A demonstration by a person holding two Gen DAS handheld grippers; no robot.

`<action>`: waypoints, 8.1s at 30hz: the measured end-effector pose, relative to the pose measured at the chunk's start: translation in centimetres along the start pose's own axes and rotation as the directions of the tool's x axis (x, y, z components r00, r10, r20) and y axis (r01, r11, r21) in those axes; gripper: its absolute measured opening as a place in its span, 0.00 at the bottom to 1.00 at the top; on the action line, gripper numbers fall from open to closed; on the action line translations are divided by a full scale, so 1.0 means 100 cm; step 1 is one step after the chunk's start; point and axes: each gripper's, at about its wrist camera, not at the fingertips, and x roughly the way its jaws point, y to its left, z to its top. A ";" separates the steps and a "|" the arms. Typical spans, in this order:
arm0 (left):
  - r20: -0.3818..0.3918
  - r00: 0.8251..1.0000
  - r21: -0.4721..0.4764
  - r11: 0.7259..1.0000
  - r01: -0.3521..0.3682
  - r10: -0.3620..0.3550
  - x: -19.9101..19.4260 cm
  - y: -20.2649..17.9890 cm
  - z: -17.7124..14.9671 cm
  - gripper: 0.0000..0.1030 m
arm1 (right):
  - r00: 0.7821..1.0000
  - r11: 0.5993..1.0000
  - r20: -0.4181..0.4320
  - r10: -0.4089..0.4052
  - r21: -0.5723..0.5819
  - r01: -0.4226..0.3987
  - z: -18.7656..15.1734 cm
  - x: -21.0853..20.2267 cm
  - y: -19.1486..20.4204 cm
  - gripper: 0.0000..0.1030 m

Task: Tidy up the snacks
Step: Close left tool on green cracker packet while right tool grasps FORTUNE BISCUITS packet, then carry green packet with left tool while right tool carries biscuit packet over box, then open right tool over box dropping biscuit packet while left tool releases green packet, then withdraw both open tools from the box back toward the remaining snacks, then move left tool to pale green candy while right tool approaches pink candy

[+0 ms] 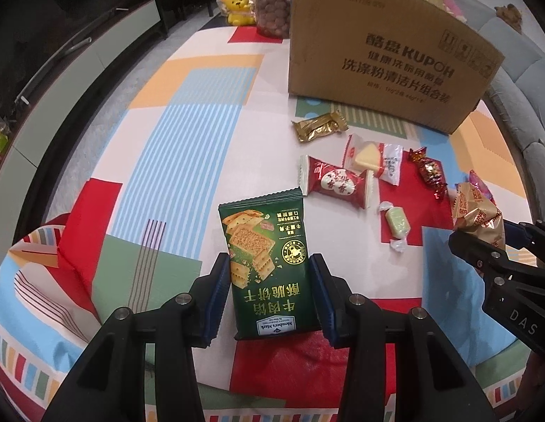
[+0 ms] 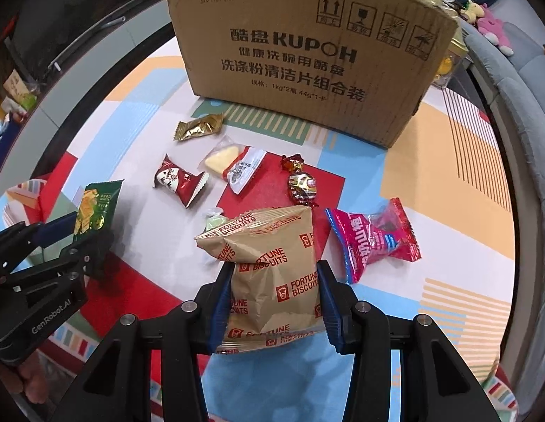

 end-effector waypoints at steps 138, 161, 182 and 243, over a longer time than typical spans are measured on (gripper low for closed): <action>0.310 0.944 0.120 0.990 0.080 -0.114 -0.072 -0.052 0.241 0.69 | 0.938 0.988 0.338 -0.082 0.153 0.031 0.198 -0.094 -0.075 0.74; 0.374 0.920 0.132 0.989 0.073 -0.118 -0.121 -0.052 0.216 0.74 | 0.913 0.980 0.391 -0.118 0.194 0.044 0.168 -0.136 -0.077 0.74; 0.359 0.927 0.120 0.990 0.070 -0.109 -0.123 -0.044 0.163 0.76 | 0.914 0.980 0.382 -0.137 0.189 0.067 0.121 -0.141 -0.063 0.74; 0.059 0.998 0.096 0.995 0.027 -0.032 0.007 -0.085 0.024 0.75 | 0.993 0.998 0.094 -0.067 0.009 0.066 0.015 -0.011 -0.074 0.83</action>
